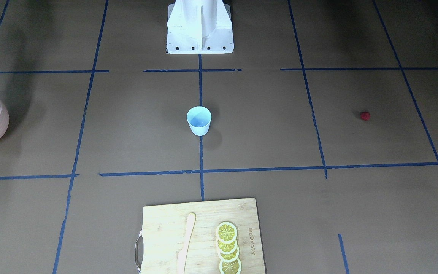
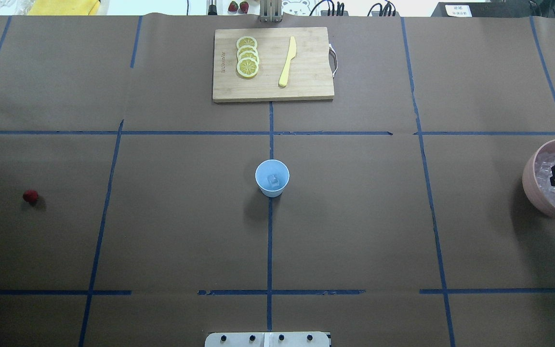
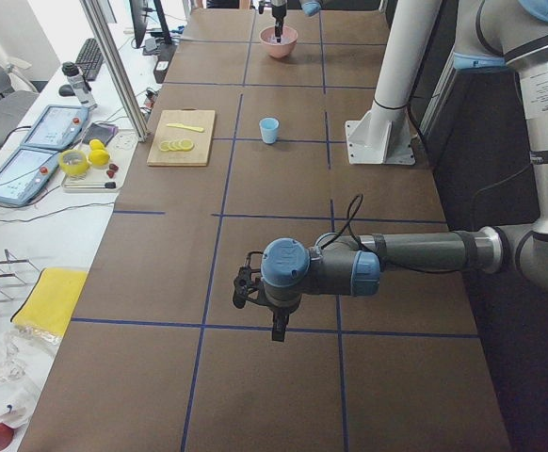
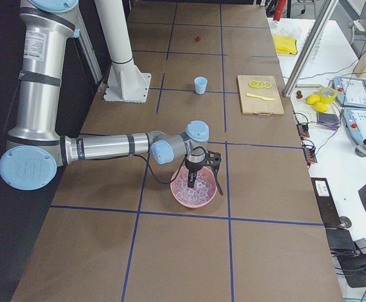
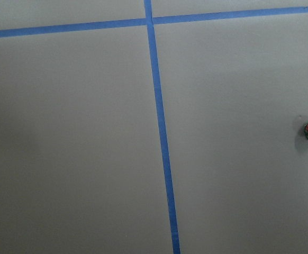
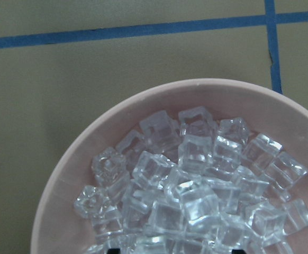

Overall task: Put ice and strawberries in cup
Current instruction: 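Grasp another ice cube from the bowl with the right gripper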

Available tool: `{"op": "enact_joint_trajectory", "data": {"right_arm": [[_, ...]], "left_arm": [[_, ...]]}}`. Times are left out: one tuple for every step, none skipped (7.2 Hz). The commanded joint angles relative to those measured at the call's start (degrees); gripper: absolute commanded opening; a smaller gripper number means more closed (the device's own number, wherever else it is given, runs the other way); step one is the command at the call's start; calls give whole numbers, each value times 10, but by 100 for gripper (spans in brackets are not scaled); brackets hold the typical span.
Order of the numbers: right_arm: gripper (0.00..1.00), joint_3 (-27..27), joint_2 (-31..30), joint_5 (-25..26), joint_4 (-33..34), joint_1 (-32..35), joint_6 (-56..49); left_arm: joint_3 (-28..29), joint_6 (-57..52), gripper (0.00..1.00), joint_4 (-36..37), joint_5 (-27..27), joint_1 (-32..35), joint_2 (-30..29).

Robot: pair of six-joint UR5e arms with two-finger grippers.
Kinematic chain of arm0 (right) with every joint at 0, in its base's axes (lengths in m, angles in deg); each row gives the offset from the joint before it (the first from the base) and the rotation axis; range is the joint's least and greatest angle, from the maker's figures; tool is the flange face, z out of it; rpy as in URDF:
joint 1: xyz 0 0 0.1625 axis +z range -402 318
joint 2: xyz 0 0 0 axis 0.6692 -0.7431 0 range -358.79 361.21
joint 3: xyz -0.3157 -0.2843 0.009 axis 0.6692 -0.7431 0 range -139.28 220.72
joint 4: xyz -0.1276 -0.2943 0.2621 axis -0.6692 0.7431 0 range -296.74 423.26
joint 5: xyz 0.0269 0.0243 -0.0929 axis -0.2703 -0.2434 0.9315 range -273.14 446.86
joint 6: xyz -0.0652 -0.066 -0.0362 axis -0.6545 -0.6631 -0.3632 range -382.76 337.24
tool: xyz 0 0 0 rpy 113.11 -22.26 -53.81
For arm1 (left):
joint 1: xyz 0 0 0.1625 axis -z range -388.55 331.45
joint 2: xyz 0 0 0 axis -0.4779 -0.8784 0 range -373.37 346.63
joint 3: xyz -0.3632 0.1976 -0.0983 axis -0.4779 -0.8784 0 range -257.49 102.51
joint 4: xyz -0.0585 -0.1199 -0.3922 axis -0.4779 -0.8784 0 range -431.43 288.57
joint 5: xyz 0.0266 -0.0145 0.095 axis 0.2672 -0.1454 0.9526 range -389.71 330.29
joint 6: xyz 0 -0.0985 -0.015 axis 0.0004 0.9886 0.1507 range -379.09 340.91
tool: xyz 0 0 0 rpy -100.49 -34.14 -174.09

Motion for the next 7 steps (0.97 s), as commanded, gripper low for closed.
{"op": "enact_joint_trajectory", "data": {"right_arm": [[76,-1,2,-2,-1,0,1],[76,-1,2,-3,0,-1,1],[75,-2,2,-9,0,-2,1],[74,-3,2,-25,-1,-2,1],[71,-3,2,-26,-1,-2,1],[65,-3,1,-26,-1,-2,1],[57,-3,2,-25,-1,-2,1]], "left_arm": [[-1,-1,100,0,0,0,2],[0,-1,100,0,0,0,2],[0,-1,100,0,0,0,2],[1,-1,100,0,0,-1,2],[1,-1,100,0,0,0,2],[2,-1,100,0,0,0,2],[2,-1,100,0,0,0,3]]}}
